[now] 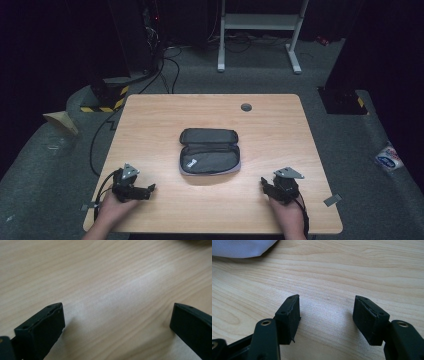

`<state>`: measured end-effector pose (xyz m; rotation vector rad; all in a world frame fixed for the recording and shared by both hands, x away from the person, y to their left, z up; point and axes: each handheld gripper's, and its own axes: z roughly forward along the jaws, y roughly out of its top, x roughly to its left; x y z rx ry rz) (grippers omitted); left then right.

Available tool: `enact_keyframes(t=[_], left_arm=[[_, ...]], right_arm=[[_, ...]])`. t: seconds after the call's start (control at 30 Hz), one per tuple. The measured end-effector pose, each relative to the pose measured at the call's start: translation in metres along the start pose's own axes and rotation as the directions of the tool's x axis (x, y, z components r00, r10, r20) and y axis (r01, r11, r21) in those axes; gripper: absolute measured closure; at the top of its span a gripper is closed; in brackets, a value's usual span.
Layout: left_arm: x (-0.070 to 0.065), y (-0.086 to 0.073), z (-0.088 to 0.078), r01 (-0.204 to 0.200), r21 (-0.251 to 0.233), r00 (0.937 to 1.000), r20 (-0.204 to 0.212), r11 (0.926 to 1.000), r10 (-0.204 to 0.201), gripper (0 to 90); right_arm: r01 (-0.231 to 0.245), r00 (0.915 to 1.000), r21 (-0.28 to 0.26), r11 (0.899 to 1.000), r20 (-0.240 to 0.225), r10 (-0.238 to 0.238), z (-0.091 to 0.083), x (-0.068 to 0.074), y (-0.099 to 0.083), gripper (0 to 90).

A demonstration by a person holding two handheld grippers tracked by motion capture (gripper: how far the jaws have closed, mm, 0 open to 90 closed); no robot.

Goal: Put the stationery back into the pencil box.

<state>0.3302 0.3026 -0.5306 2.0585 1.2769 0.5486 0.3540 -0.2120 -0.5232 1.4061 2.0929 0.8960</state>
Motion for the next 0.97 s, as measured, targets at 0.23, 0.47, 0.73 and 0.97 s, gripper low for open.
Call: enact_keyframes(t=[0.23,0.47,0.73,0.97], left_arm=[[-0.0013,-0.0023,-0.0017,0.027,-0.002,0.9996,-0.009,0.9996,-0.027,0.6],[-0.0007,-0.0018,-0.0015,0.025,0.001,0.9997,-0.006,0.9997,-0.025,0.8],[-0.0009,-0.0023,-0.0021,0.025,0.002,0.9997,-0.009,0.9997,-0.025,0.8],[-0.0029,0.0006,0.0011,0.024,-0.001,0.9997,-0.010,0.9997,-0.024,0.4]], right_arm=[[-0.001,1.0000,0.000,1.000,0.003,0.001,0.0000,0.0003,0.0000,38.3],[-0.011,0.9999,0.000,1.000,0.008,0.011,0.0006,0.0011,0.0005,38.0],[-0.011,0.9999,0.000,1.000,0.010,0.011,0.0013,0.0010,0.0011,38.1],[-0.008,0.9999,0.000,1.000,0.011,0.008,-0.0001,0.0014,-0.0001,37.8]])
